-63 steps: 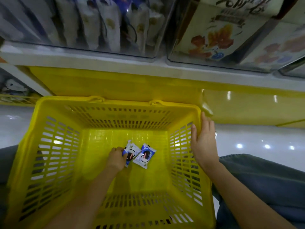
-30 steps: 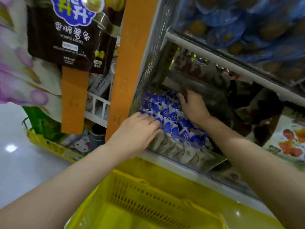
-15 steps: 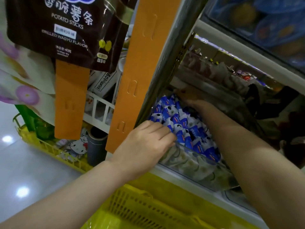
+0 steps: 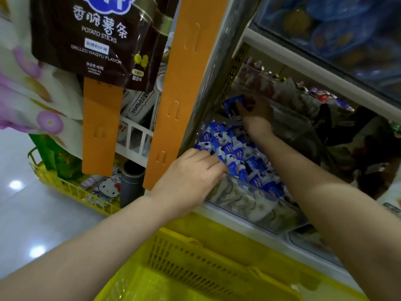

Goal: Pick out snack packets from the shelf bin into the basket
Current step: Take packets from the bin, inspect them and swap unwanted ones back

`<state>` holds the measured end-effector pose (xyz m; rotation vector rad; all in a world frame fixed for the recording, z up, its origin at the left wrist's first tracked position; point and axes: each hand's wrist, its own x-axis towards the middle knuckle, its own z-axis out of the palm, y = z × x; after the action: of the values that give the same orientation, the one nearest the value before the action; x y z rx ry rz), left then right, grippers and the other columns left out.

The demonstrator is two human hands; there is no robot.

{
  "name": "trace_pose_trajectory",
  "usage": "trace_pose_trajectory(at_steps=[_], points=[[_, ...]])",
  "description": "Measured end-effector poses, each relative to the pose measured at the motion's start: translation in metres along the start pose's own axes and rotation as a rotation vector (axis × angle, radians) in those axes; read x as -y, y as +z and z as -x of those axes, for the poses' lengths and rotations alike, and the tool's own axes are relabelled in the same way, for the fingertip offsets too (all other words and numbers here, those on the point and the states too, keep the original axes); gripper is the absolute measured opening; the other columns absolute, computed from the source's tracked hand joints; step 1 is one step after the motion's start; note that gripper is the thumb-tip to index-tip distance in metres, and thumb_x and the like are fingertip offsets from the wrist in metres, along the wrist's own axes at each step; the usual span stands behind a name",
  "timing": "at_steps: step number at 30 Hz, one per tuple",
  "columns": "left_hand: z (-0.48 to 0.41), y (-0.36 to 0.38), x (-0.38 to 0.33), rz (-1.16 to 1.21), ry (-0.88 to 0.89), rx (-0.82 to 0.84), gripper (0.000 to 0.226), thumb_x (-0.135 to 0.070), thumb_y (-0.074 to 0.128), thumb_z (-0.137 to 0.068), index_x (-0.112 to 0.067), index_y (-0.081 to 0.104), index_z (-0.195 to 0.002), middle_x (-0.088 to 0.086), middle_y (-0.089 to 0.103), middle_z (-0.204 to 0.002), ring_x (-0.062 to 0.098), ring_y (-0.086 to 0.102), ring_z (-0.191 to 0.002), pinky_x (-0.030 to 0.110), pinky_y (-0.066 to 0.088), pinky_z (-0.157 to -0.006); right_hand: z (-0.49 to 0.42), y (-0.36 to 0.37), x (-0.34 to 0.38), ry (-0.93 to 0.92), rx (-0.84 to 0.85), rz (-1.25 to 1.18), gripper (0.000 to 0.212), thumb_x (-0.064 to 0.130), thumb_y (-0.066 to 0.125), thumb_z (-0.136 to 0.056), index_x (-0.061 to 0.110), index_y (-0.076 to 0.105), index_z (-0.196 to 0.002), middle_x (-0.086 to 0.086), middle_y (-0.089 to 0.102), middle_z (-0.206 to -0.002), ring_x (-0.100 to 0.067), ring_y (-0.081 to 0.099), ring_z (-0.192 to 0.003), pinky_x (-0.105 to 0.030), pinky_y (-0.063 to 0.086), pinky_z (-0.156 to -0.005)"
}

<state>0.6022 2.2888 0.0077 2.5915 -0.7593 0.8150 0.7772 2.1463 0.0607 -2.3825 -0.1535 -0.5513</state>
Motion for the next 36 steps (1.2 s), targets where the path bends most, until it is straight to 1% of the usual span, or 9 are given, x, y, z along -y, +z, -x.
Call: trace_pose_trajectory(at_steps=[6,12,15,19,21,24,27,32,36], points=[[0.0,-0.008,-0.008,0.011,-0.058,0.077,0.03,-0.024,0.036,-0.094,-0.012,0.063,-0.092,0.003,0.064,-0.084,0.024,0.056,-0.079,0.027,0.027,-0.074,0.072,-0.053,0.016,-0.088,-0.021,-0.139,0.025,0.021,0.059,-0.09,0.009,0.062,-0.111,0.002,0.063,-0.1,-0.01,0.059,-0.093,-0.018,0.048,-0.081],[0.007,-0.007,-0.029,0.124,-0.197,-0.053,0.023,-0.016,0.043,-0.096,-0.009,0.058,-0.112,0.008,0.055,-0.115,0.024,0.042,-0.118,0.03,0.027,-0.097,0.151,-0.099,0.027,-0.123,0.037,-0.338,0.015,0.015,0.06,-0.088,0.015,0.06,-0.103,0.01,0.064,-0.09,0.0,0.061,-0.082,-0.013,0.05,-0.075],[0.018,-0.012,-0.055,0.391,-0.367,-0.212,0.025,-0.019,0.039,-0.098,-0.01,0.054,-0.116,0.004,0.051,-0.113,0.015,0.043,-0.111,0.02,0.031,-0.093,0.189,-0.11,0.025,-0.149,0.049,-0.334,0.018,0.014,0.061,-0.087,0.015,0.057,-0.105,0.002,0.064,-0.097,-0.009,0.061,-0.091,-0.022,0.05,-0.082],[0.03,-0.022,-0.093,1.064,-0.677,-0.125,0.033,-0.048,0.039,-0.085,-0.03,0.046,-0.112,-0.007,0.052,-0.109,0.002,0.051,-0.101,0.003,0.039,-0.077,0.225,-0.114,0.023,-0.129,0.051,-0.45,0.018,0.013,0.06,-0.088,0.02,0.054,-0.103,0.008,0.062,-0.095,-0.004,0.06,-0.088,-0.019,0.049,-0.081],[0.036,-0.022,-0.103,1.17,-0.704,-0.126,0.034,-0.046,0.046,-0.082,-0.028,0.049,-0.111,-0.011,0.056,-0.1,-0.002,0.056,-0.091,0.003,0.041,-0.07,0.237,-0.112,0.021,-0.074,0.122,-0.54,0.019,0.009,0.06,-0.087,0.016,0.054,-0.104,0.008,0.062,-0.092,-0.002,0.06,-0.083,-0.016,0.049,-0.076],[0.043,-0.02,-0.109,1.17,-0.688,-0.15,0.012,-0.021,0.054,-0.089,-0.022,0.055,-0.101,-0.012,0.06,-0.087,-0.009,0.057,-0.074,0.005,0.043,-0.063,0.251,-0.105,0.016,0.069,0.31,-0.657,0.02,0.006,0.057,-0.088,0.019,0.053,-0.101,0.005,0.064,-0.093,0.0,0.06,-0.08,-0.012,0.048,-0.072],[0.049,-0.015,-0.109,1.158,-0.724,-0.048,0.002,-0.014,0.056,-0.089,-0.014,0.055,-0.091,0.002,0.061,-0.078,0.004,0.056,-0.069,0.015,0.045,-0.063,0.257,-0.099,0.009,0.195,0.364,-0.696,0.009,0.01,0.054,-0.09,0.019,0.058,-0.09,-0.003,0.066,-0.087,-0.004,0.059,-0.073,-0.013,0.046,-0.06],[0.052,-0.006,-0.108,1.039,-0.736,0.08,0.005,-0.012,0.063,-0.084,-0.012,0.059,-0.084,0.001,0.064,-0.074,0.005,0.058,-0.066,0.021,0.048,-0.063,0.259,-0.094,-0.004,0.358,0.384,-0.723,0.015,0.013,0.055,-0.091,0.005,0.056,-0.078,-0.006,0.058,-0.067,0.0,0.055,-0.052,-0.013,0.044,-0.045],[0.048,0.0,-0.108,1.066,-0.812,0.096,0.019,-0.019,0.056,-0.09,-0.001,0.062,-0.086,0.015,0.068,-0.081,0.021,0.063,-0.078,0.042,0.051,-0.074,0.257,-0.094,-0.014,0.456,0.435,-0.756,0.018,0.016,0.056,-0.09,-0.001,0.058,-0.082,-0.007,0.06,-0.069,-0.001,0.058,-0.052,-0.014,0.045,-0.045]])
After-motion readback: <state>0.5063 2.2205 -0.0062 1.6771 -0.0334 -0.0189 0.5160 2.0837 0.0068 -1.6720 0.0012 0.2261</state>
